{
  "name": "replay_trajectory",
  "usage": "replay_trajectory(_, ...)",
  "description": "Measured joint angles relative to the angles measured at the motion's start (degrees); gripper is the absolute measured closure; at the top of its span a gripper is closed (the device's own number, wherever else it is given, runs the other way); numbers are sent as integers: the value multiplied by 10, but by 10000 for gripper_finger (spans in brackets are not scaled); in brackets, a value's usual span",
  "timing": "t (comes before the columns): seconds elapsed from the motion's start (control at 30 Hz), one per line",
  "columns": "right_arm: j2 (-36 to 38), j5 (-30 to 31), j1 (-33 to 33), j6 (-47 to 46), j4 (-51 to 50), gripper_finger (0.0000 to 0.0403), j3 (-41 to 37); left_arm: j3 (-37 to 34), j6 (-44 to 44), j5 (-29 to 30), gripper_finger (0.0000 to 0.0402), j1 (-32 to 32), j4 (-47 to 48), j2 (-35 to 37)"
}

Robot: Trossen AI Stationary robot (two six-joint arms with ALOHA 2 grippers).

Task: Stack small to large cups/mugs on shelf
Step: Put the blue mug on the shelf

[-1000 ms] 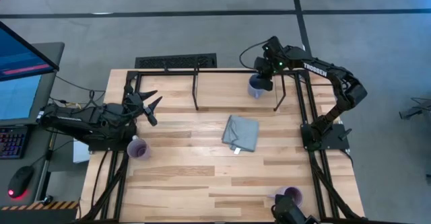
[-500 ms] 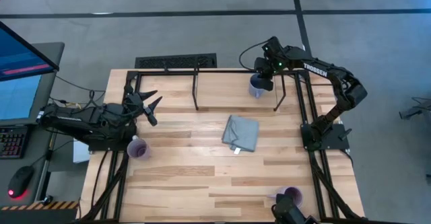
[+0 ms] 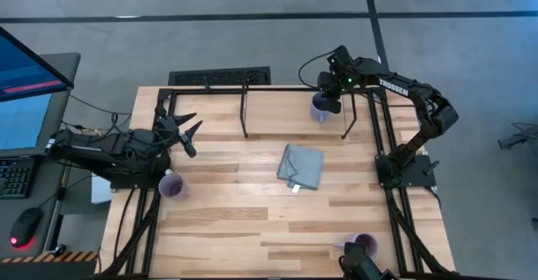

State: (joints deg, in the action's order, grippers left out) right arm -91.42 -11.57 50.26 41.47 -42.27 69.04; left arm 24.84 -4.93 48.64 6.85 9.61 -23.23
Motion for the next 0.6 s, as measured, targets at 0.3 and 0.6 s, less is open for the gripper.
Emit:
replay_trajectory(0.3,0,-1,0,1,4,333,0,0,0,0,262,0,0,0)
replay_trajectory(0.6,-1,-2,0,-4,8,326,0,0,0,0,262,0,1,0)
